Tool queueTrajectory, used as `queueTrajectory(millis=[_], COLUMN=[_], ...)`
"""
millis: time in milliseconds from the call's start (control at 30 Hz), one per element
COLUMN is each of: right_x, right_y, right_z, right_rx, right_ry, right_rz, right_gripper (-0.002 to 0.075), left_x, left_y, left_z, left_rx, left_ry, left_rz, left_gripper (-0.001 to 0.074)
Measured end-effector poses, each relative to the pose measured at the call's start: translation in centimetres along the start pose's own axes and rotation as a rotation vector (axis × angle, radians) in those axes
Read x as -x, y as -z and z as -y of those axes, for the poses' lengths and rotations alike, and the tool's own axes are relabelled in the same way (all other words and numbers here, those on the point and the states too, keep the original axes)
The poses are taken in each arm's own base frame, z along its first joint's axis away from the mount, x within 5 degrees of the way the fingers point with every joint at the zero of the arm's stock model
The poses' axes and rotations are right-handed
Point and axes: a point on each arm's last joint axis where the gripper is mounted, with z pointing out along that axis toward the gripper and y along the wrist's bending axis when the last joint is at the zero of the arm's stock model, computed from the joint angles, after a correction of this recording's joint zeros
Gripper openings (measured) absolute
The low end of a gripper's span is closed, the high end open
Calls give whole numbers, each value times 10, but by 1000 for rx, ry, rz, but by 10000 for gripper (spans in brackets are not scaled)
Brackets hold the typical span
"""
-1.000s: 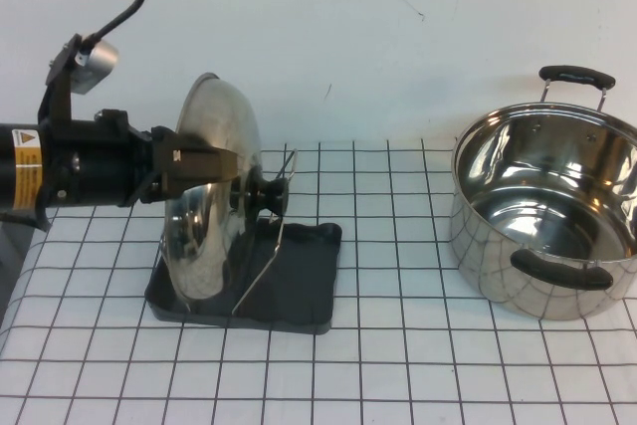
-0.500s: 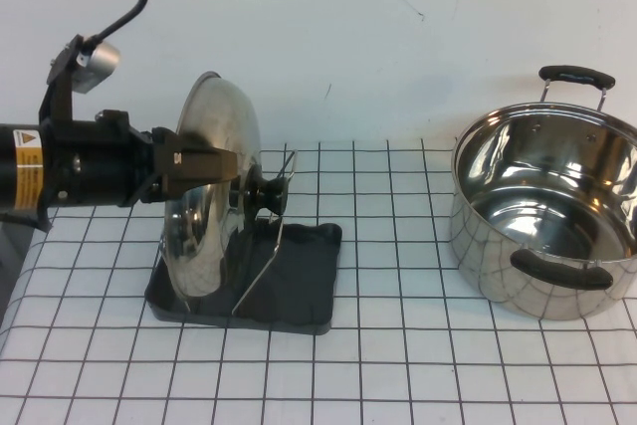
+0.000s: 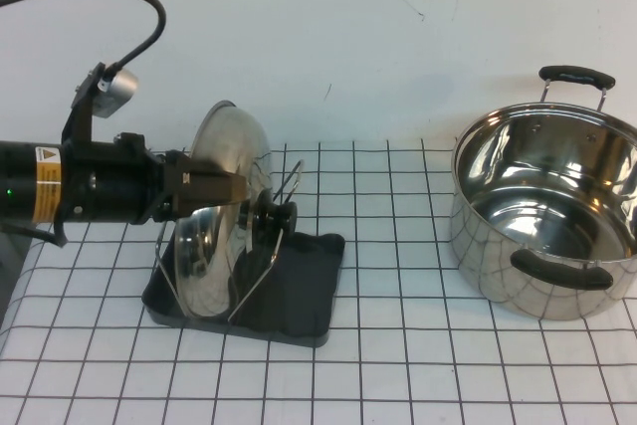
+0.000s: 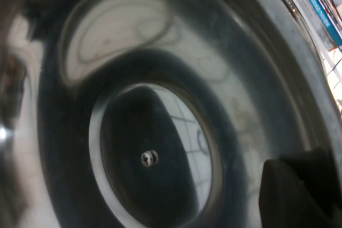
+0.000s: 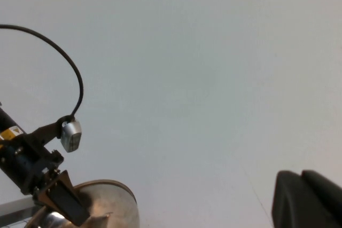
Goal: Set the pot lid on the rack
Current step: Place the pot lid on the pot rack
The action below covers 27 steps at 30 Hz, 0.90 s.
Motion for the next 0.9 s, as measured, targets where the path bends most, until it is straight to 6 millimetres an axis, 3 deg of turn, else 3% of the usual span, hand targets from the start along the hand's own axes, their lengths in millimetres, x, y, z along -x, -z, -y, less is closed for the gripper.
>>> queueTrajectory(millis=[167,267,333,400,467,733,900], right_x=[0,-4,-7,-11,-14,-16,-16], right_y=[0,0,0,-1,-1,-1,-1], right_z=[1,0,-1,-2,-3,-4,-4], right_rx=[-6,-4,-1,1,5,4,4], right_ry=[0,1,1,-4,-6,-12,21], right_rz=[-5,-15,-25,-35,-46,-53,-51], right_gripper=[-1,-1,-1,-1,-1,-1,-1], left_x=[0,1,2,2,4,32,48], left_y=[0,-1,-1,-1,-1,8,32], left_z=[-1,-4,-7,-8,-6,7,3], left_rx=[9,34,56,60,53,38,36], left_ry=[-42,-42,-39,-42,-49,-130,-108], left_rz=[2,11,20,23,24,78,127], left_gripper=[94,238,441,582,643,690,692])
